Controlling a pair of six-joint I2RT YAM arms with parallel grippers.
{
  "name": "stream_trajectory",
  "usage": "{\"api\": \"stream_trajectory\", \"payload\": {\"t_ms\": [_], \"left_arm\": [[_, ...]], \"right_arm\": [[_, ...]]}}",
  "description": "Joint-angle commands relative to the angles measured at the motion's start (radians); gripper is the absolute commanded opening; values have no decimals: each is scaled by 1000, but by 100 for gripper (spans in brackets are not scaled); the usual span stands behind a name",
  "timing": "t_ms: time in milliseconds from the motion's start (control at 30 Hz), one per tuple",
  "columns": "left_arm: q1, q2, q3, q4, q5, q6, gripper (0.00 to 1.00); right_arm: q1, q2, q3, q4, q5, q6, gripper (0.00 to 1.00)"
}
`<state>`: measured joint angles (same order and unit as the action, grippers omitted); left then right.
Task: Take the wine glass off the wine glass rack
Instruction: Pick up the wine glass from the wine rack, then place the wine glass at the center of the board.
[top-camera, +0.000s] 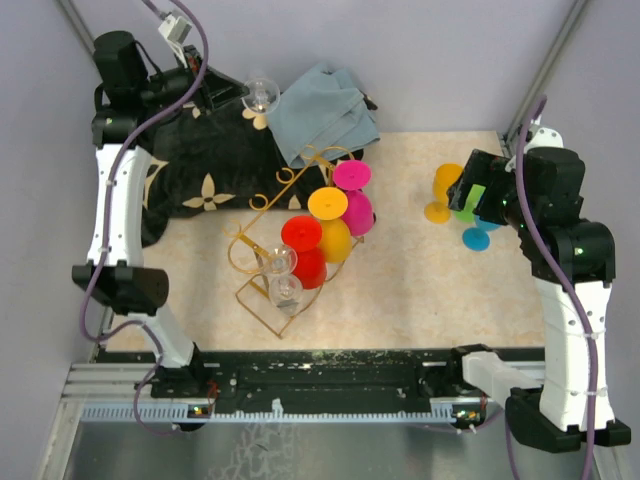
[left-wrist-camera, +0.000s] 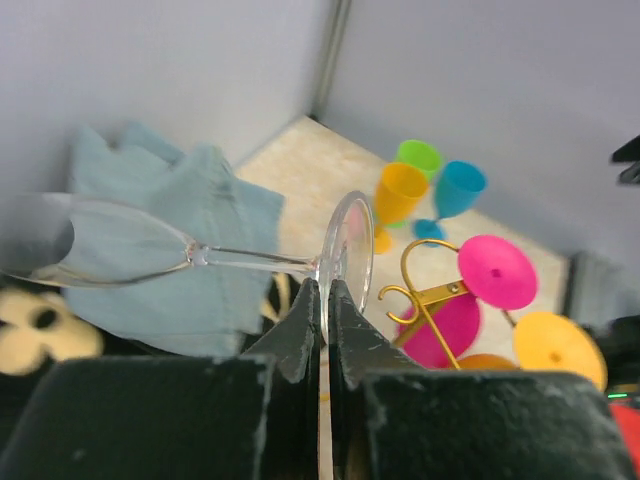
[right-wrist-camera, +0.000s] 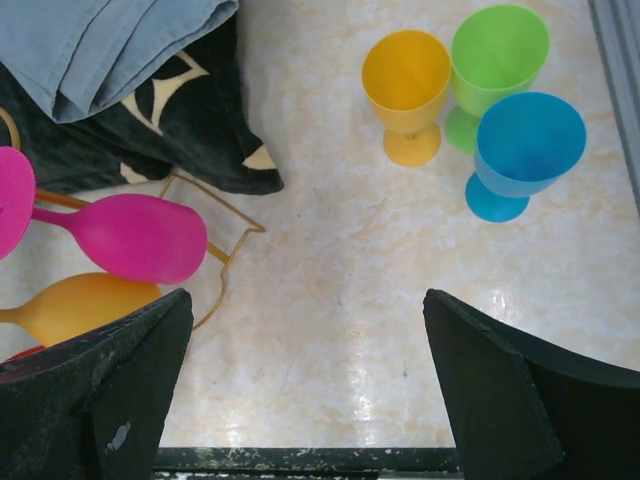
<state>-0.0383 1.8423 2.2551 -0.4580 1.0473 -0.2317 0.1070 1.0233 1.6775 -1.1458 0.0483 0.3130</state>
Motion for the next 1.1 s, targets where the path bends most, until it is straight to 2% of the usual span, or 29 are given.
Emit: {"api": "stream_trajectory", "payload": {"t_ms": [0, 167, 300, 567, 667, 733, 867, 1067], "left_arm": [[-61, -192, -83, 22, -178, 482, 0], [-206, -347, -237, 55, -327, 860, 0], [-370, -465, -373, 82, -411, 1092, 0], [-616, -614, -550, 65, -502, 1348, 0], [-719, -657, -615, 64, -551, 1425, 0], [-787, -677, -648, 64, -585, 1463, 0], [-910, -695, -702, 83, -674, 1513, 0], [-1020, -673, -726, 113, -730, 1554, 0]], "right_arm": [[-6, 18, 43, 41, -83, -18, 98], [-6, 73, 92, 50, -140, -4, 98], [-6, 153, 240, 27, -181, 18, 98], [-6, 329, 715, -88, -233, 82, 98], [-7, 347, 808, -92, -252, 127, 98], [-6, 319, 778, -52, -276, 162, 98], [-6, 178, 523, 122, -370, 290, 98], [-6, 6, 141, 474, -535, 544, 98]]}}
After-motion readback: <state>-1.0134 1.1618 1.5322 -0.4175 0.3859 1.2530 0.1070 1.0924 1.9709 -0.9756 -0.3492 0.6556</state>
